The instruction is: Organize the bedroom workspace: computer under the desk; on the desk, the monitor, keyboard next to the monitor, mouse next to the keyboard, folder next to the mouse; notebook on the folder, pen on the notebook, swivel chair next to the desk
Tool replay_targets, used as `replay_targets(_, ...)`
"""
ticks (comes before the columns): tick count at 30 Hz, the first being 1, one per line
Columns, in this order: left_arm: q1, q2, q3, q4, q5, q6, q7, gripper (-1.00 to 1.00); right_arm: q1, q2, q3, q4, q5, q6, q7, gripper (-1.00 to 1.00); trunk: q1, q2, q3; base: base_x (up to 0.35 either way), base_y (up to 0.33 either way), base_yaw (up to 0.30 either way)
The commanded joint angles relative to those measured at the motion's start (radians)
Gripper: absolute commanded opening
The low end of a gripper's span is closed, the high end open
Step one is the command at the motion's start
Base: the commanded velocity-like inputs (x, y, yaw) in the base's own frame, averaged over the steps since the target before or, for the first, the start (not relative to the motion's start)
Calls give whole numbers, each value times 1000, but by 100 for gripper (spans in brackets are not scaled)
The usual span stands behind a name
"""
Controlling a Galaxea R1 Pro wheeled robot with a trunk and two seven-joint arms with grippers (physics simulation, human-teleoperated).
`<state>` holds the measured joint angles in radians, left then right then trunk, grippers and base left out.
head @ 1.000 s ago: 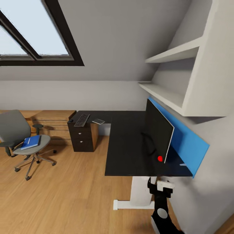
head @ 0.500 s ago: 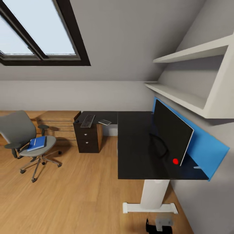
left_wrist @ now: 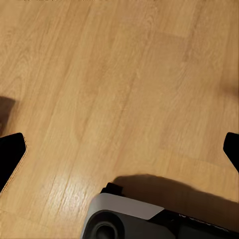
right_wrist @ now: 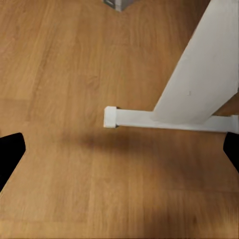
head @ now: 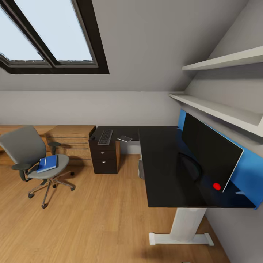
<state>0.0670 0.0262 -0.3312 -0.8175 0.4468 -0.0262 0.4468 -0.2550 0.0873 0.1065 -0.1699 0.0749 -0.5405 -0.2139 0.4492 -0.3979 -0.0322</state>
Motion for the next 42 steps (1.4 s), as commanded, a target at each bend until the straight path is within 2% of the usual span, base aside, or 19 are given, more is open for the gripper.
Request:
replay_targets(1,-1,2,-6,-2,10,-3,7,100,-1,0,5,1,8,-1,-10,100,1,-2,-2,70,293,0)
replay_targets(10,-1,-1,-7,25,9,-4,6,100,-1,12,7,1,8,-1,-10,100,1,-2,-2,53,179,0)
replay_targets(24,-1,-2,-8,28,9,-4,6,100,-1,13,6,1,8,-1,-10,100,1,-2,-2,90,298,0)
replay_targets(31,0,-2,-8,28,9,-4,6,100,-1,25,7,1,8,-1,-10,100,1,-2,-2,97,319,0)
replay_targets(42,-1,-2,-8,29,7,-4,6,100,-1,32,6,1,9,-1,-10,100,1,-2,-2,206,265,-25)
